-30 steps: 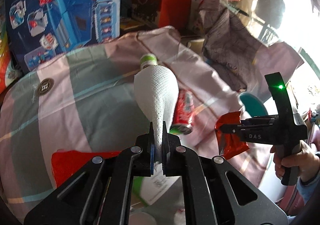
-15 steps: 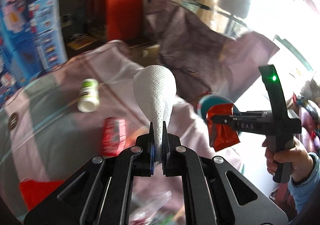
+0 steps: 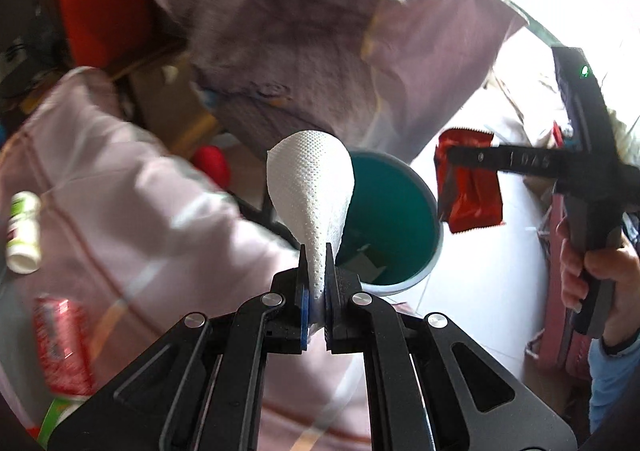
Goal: Collect trash
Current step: 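Drop the tissue and orange wrapper into the teal bucket with both tools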
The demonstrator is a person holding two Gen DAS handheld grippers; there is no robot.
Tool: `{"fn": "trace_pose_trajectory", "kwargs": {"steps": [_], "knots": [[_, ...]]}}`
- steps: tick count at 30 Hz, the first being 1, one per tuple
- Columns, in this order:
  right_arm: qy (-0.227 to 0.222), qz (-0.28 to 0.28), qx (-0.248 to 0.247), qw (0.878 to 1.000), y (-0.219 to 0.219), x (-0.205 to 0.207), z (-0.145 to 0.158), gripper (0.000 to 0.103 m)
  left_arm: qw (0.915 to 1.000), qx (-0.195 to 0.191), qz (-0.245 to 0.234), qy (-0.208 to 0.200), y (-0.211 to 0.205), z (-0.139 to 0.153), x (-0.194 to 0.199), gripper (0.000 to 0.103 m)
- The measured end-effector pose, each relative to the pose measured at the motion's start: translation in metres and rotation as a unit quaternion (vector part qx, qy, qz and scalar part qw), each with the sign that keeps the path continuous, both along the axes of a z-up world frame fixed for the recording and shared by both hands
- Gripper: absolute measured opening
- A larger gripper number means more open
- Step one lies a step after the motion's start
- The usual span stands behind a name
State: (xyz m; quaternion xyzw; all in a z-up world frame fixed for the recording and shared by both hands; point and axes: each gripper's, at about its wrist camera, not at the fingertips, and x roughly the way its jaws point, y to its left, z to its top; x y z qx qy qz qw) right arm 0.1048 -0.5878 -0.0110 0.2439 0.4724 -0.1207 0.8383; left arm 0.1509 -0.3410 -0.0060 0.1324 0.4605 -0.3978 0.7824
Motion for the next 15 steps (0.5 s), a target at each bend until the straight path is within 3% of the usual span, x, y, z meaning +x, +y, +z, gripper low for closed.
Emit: {"fn": "trace_pose_trajectory", "kwargs": {"steps": [12, 13, 15], "knots": [[0.051, -0.024, 0.017, 0.998, -0.040, 0.020, -0.050, 0.030, 0.9962, 0.030, -0.051, 0.063, -0.086, -0.067, 0.019, 0.010], [0.055, -0.023, 0.018, 0.998, -0.041, 0.021, -0.054, 0.030, 0.9959, 0.034, -0.051, 0.066, -0.090, -0.072, 0.021, 0.014], [0.061, -0.024, 0.020, 0.998, -0.042, 0.025, -0.060, 0.031, 0.9962, 0.037, -0.049, 0.063, -0.094, -0.080, 0.024, 0.045]]}}
